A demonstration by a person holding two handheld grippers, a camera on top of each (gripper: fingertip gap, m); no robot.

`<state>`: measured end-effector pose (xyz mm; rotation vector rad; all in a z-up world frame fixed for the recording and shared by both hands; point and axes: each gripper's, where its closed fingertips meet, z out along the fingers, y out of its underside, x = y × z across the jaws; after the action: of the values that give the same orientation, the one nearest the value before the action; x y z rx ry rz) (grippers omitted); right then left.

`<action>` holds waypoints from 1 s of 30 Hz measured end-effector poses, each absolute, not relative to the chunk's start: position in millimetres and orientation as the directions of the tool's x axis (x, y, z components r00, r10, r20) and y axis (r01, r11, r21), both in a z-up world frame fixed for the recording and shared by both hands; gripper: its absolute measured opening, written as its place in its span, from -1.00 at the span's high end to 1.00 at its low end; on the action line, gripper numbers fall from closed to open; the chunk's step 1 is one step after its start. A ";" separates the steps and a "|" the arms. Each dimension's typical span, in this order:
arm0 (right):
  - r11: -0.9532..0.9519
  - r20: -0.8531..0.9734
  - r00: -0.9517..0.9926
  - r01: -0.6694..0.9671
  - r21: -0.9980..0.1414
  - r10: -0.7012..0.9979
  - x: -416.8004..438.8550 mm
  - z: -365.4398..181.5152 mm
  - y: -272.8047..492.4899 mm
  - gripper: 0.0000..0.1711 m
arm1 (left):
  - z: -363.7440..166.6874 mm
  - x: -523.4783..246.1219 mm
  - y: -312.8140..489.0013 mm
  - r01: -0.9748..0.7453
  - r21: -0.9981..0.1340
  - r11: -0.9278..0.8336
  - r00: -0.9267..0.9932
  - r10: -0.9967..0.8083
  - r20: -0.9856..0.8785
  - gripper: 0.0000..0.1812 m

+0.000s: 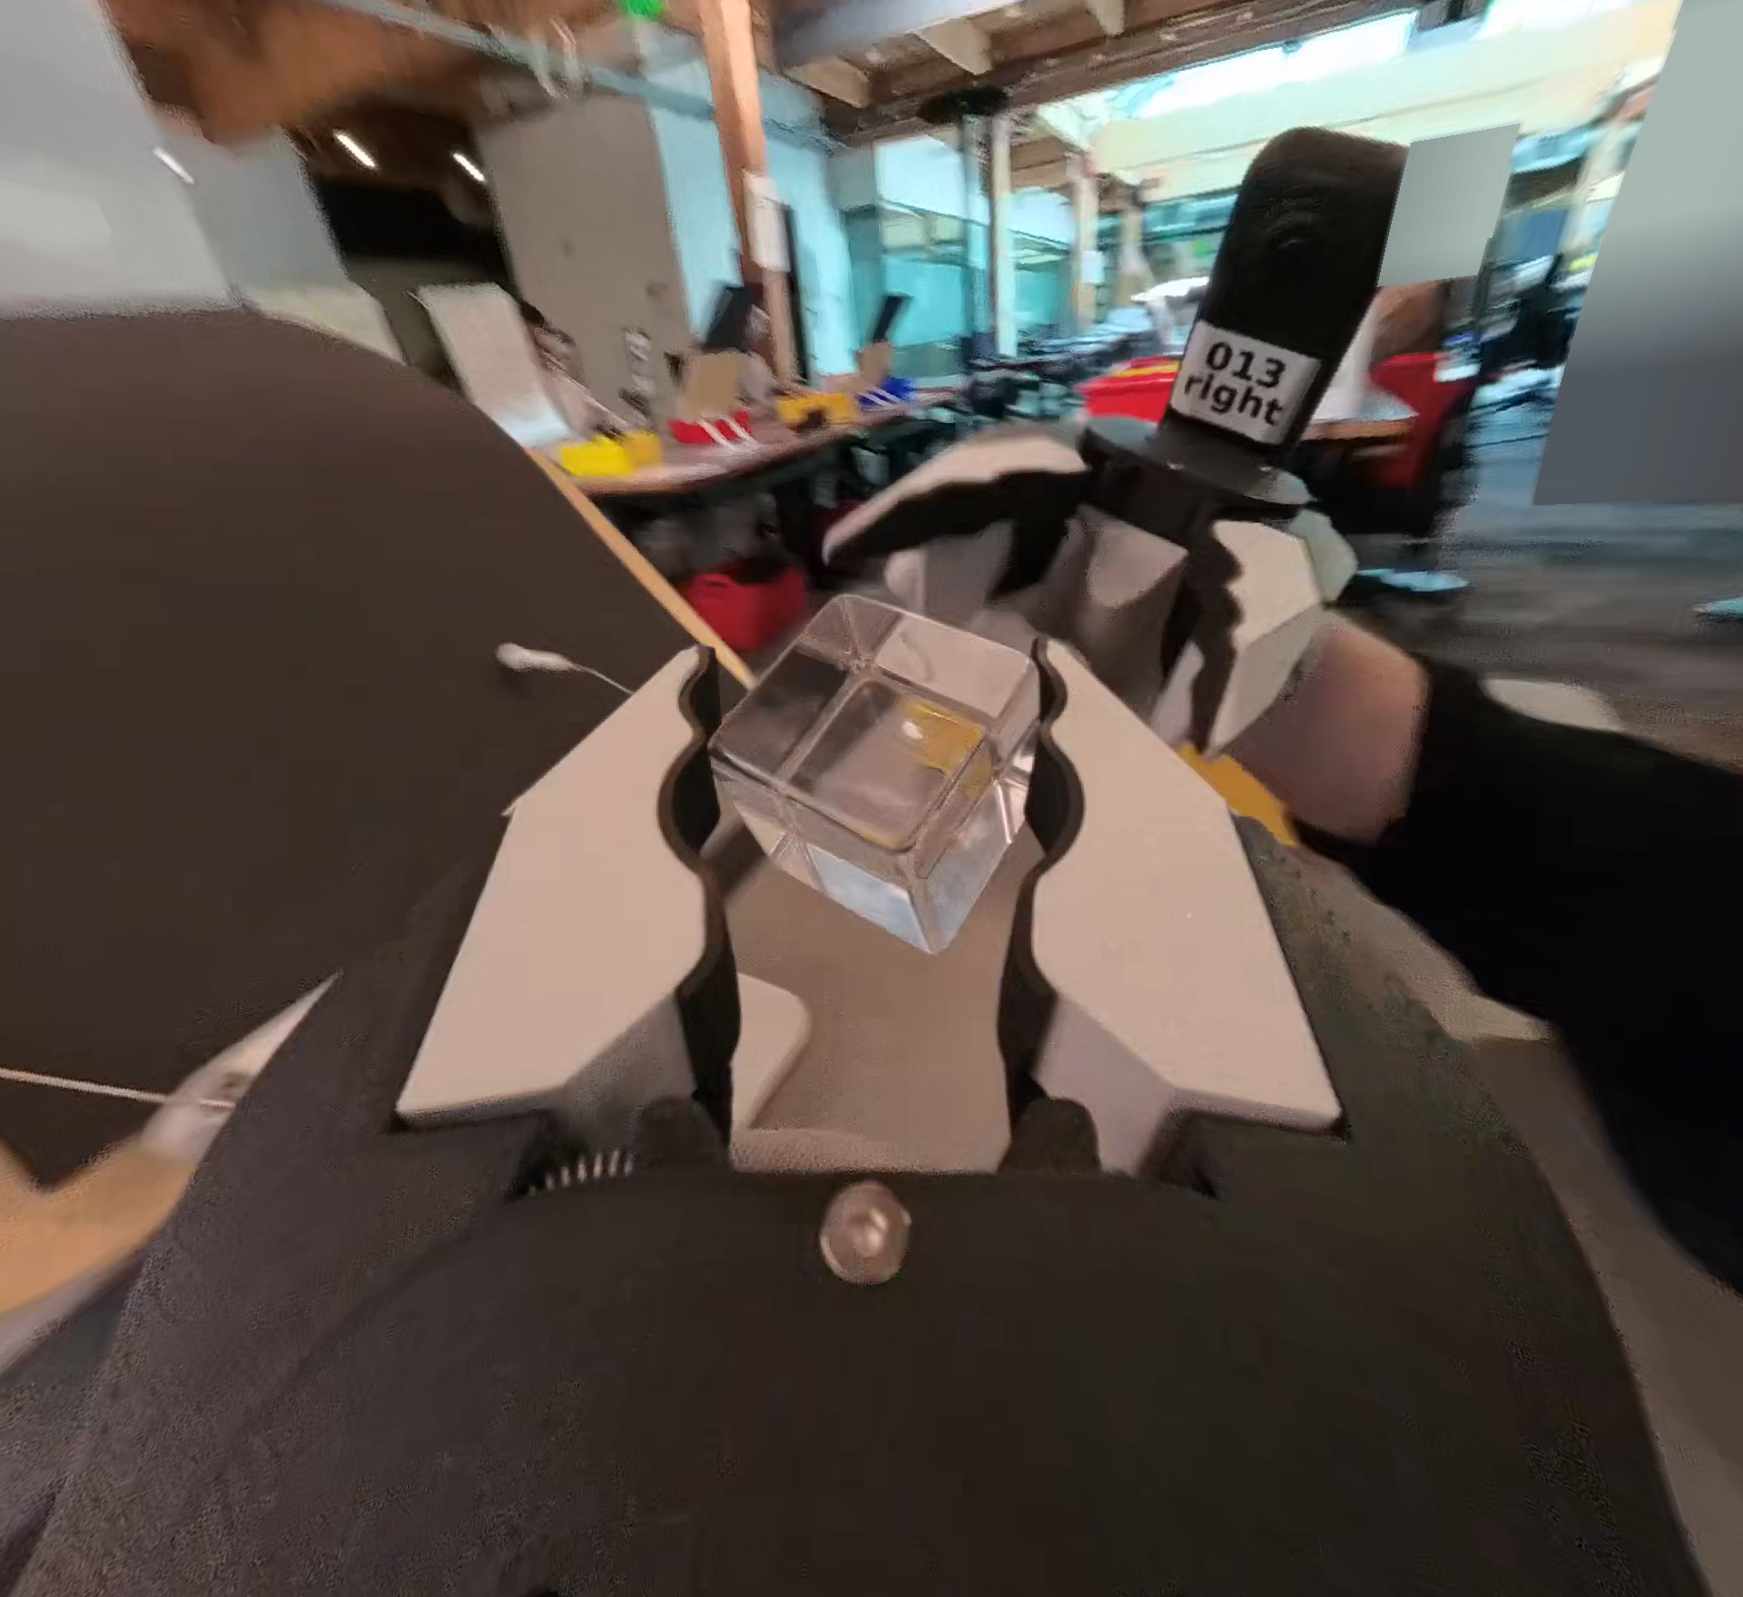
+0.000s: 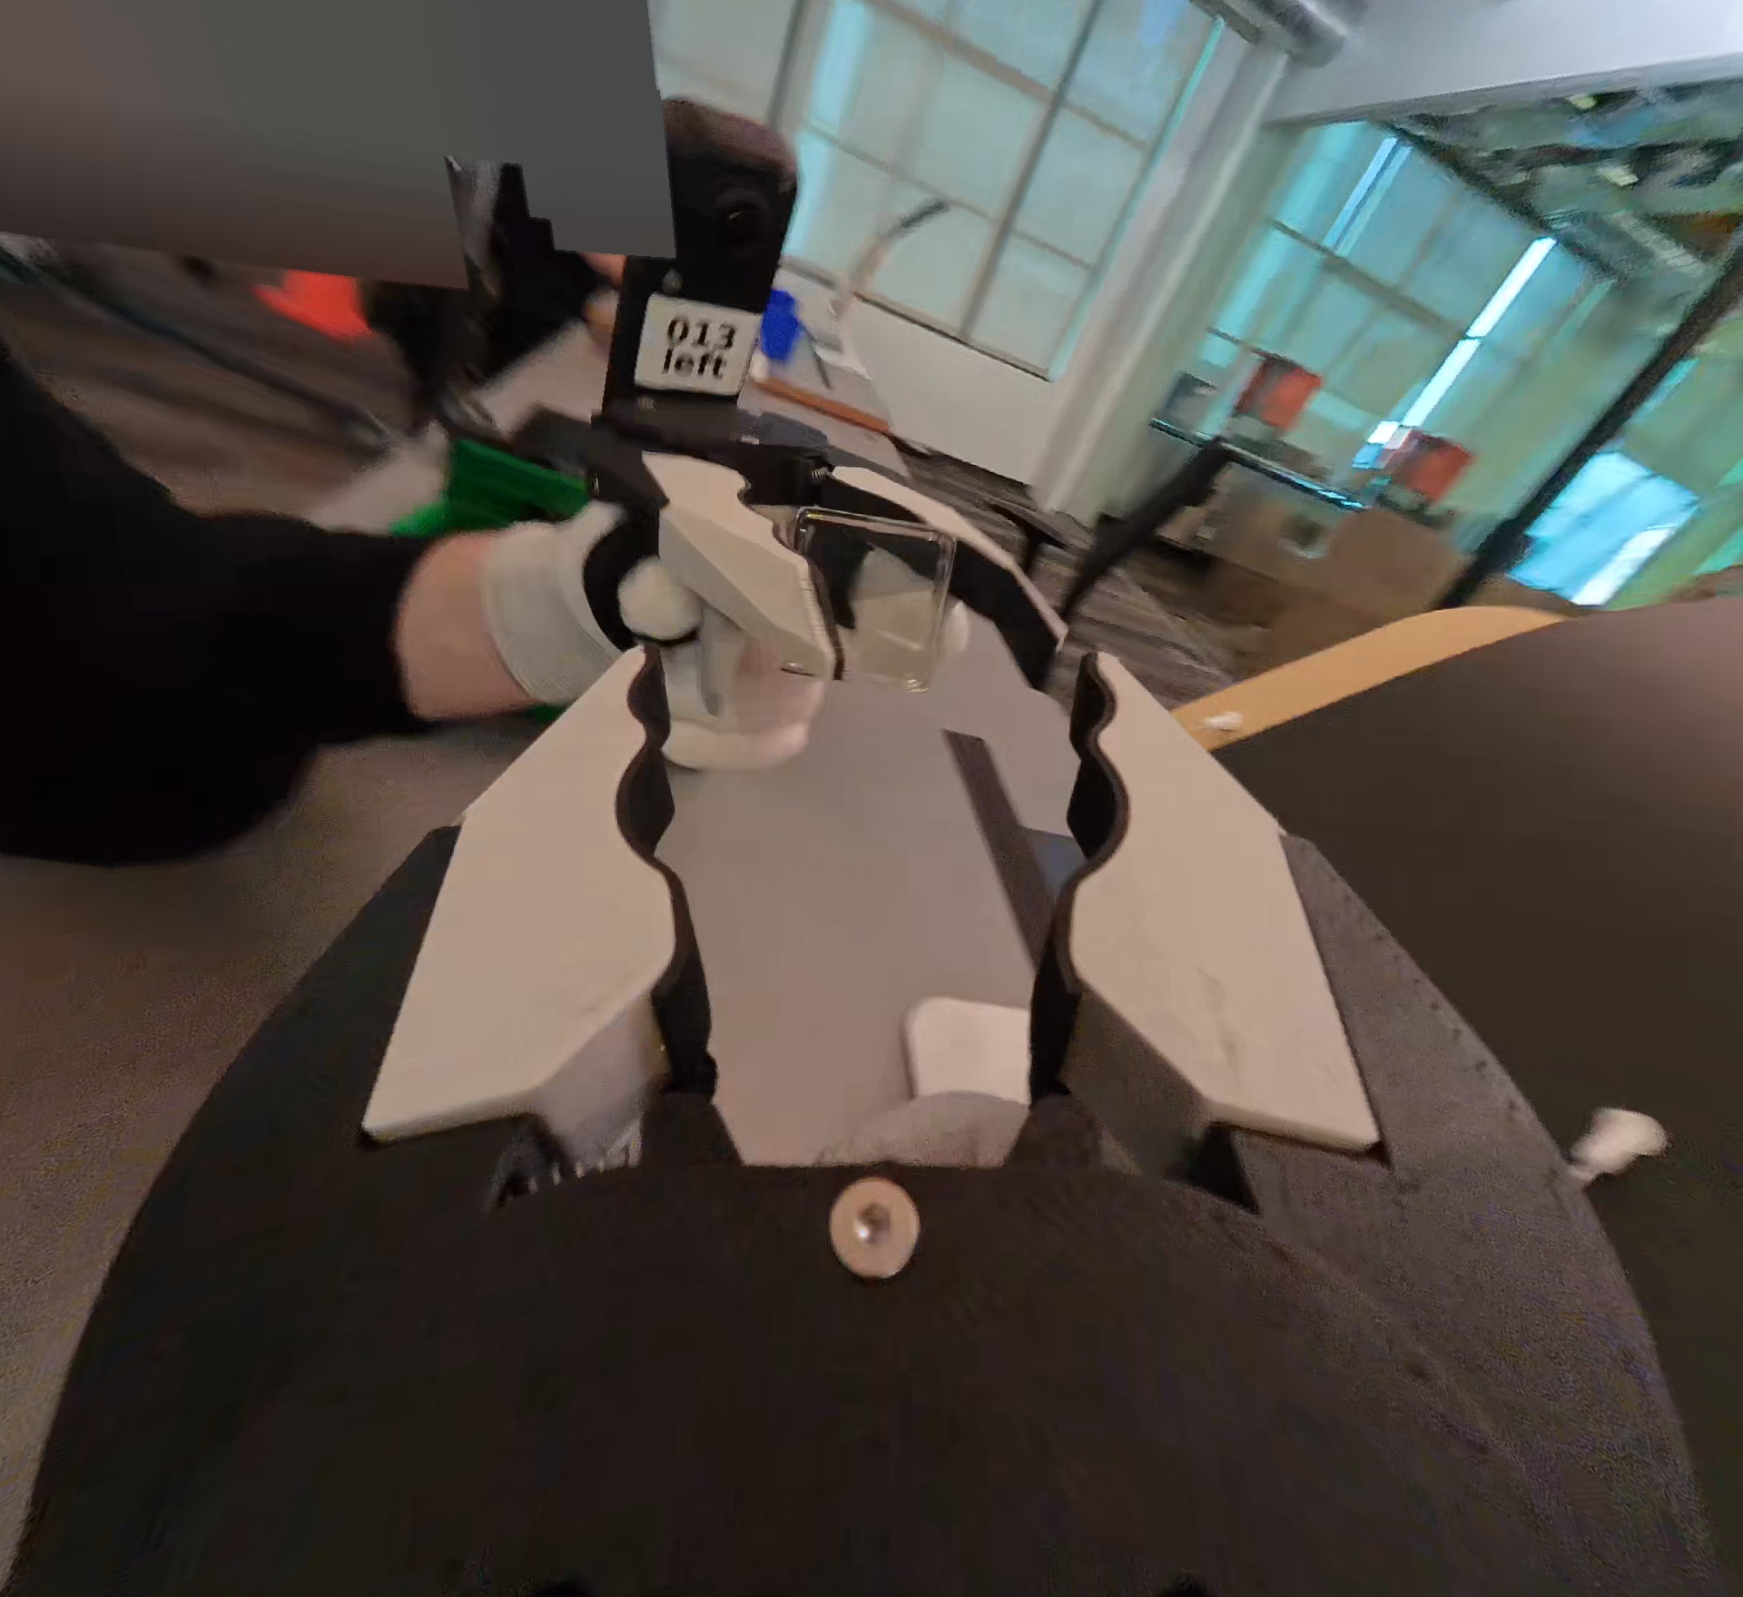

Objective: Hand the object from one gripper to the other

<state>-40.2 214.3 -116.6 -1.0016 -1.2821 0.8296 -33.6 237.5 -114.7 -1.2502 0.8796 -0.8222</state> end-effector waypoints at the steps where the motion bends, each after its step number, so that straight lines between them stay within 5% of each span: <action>1: 0.413 0.425 0.159 0.102 -0.905 0.891 -40.9 -117.0 216.9 0.00 | -118.3 -32.6 233.8 0.052 -0.997 0.064 0.379 -0.925 -0.040 0.30; 9: 0.674 0.826 0.211 0.492 -0.551 0.522 -67.4 -131.5 233.1 -0.22 | -112.1 -38.1 231.2 0.206 -0.953 -0.223 0.201 -0.943 0.264 0.30; 16: 0.764 0.904 0.304 0.490 -0.420 0.302 -88.4 -114.4 232.1 0.08 | -102.1 -41.3 230.3 0.336 -0.868 -0.364 0.053 -0.913 0.404 0.30; 23: 0.760 0.924 0.325 0.543 -0.357 0.202 -93.0 -115.2 239.1 0.28 | -103.0 -29.1 217.1 0.325 -0.858 -0.398 -0.031 -0.911 0.411 0.30; 30: 0.757 0.905 0.333 0.509 -0.409 0.265 -93.1 -116.0 238.2 0.20 | -104.0 -27.1 213.1 0.329 -0.852 -0.407 -0.068 -0.910 0.408 0.31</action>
<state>-93.1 238.2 -116.0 -0.7418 -1.2531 -0.1797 -27.1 213.1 -104.0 -1.2366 0.7111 -1.6510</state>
